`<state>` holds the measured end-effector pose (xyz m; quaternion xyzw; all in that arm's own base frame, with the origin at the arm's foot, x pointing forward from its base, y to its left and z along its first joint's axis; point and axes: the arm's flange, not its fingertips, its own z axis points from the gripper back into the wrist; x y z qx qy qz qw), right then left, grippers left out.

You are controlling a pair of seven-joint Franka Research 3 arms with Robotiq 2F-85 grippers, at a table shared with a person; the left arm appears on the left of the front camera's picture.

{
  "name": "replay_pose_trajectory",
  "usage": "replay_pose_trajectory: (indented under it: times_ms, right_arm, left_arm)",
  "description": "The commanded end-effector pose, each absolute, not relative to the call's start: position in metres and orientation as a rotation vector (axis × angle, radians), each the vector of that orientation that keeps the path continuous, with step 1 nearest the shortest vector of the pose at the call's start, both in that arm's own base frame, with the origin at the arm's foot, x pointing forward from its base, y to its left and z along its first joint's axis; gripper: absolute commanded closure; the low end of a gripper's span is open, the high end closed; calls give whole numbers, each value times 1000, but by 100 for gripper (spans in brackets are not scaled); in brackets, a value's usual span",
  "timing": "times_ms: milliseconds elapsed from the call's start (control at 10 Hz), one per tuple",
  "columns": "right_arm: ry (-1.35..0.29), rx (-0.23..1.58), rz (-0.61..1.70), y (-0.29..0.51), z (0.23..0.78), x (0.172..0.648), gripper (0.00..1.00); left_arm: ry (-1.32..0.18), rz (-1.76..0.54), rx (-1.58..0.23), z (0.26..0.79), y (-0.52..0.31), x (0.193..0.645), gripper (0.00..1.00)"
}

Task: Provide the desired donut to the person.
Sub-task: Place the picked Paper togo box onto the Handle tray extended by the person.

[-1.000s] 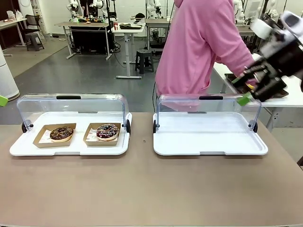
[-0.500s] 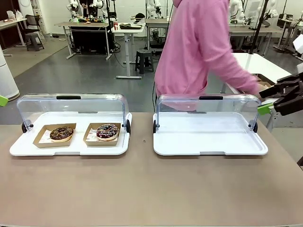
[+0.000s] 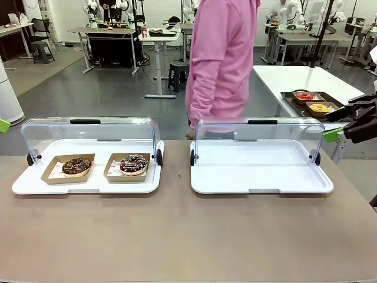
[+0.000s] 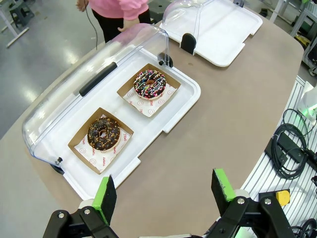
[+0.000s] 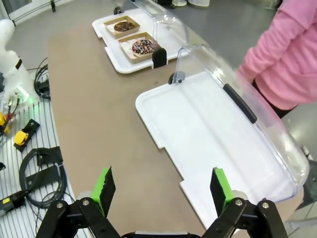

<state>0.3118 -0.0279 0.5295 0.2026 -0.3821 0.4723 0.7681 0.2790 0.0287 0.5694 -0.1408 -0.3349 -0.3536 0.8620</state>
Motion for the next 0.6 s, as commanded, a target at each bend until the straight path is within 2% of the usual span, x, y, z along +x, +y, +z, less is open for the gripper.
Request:
replay_pose_trajectory:
  times_ms: [0,300,500]
  right_arm:
    - [-833,439,1001,-15,511,303,0]
    - [-818,391,1023,-1,519,308,0]
    - [-829,423,1014,-27,529,315,0]
  left_arm:
    - [-708,-745,-299,568,30,280,0]
    - [-708,-745,-299,568,30,280,0]
    - [-708,-745,-299,568,30,280,0]
